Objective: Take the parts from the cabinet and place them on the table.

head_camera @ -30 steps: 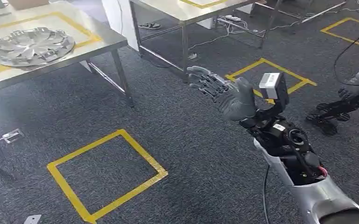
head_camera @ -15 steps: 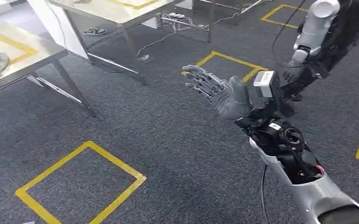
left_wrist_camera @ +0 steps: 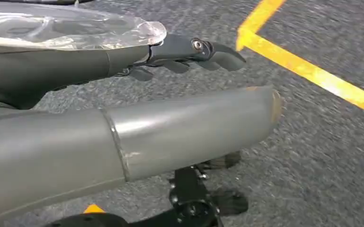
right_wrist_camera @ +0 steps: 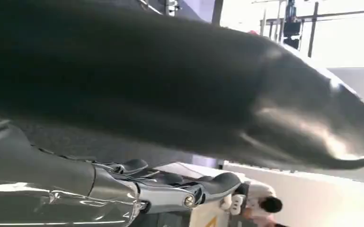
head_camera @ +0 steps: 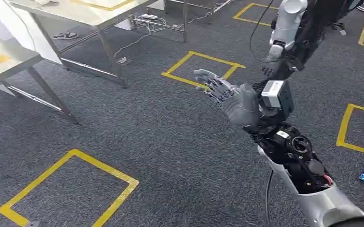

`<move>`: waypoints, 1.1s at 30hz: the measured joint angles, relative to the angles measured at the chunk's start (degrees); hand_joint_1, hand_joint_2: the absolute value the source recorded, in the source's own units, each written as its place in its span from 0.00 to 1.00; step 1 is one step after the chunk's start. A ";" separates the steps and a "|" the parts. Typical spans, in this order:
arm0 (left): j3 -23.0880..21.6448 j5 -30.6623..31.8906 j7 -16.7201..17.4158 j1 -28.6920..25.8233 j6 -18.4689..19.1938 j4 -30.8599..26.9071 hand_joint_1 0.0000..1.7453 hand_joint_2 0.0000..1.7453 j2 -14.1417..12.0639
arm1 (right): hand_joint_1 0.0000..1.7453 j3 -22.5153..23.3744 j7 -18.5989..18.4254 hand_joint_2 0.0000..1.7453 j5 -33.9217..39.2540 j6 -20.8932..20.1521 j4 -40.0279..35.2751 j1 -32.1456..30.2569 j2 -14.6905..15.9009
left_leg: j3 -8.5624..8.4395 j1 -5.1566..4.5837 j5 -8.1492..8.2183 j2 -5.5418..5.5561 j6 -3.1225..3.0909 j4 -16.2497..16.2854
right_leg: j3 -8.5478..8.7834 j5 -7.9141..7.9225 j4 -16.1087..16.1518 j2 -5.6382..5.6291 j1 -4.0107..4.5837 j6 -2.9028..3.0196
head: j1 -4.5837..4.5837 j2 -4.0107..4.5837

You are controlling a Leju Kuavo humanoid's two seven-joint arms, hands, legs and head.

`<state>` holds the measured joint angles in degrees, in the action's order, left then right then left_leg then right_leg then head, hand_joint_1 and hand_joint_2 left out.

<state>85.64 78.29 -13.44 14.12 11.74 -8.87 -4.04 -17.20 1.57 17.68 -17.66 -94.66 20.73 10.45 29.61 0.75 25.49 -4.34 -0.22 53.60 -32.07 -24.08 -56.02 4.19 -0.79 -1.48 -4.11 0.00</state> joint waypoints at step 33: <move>-0.04 -0.79 -0.24 0.20 0.76 0.00 0.00 0.00 -0.28 | 0.00 0.39 -0.37 0.00 -1.73 0.90 -0.72 -0.61 -0.11 | -0.55 -0.56 1.18 -1.19 0.84 0.52 | -0.25 -0.56 0.87 0.01 0.71 0.63 | 0.44 0.00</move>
<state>85.59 77.50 -13.68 14.32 12.50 -8.87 -4.33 -16.81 1.20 15.96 -16.76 -95.38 20.12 10.34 29.06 0.19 26.66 -5.53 0.62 54.12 -32.32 -24.64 -55.15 4.20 -0.08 -0.84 -3.67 0.00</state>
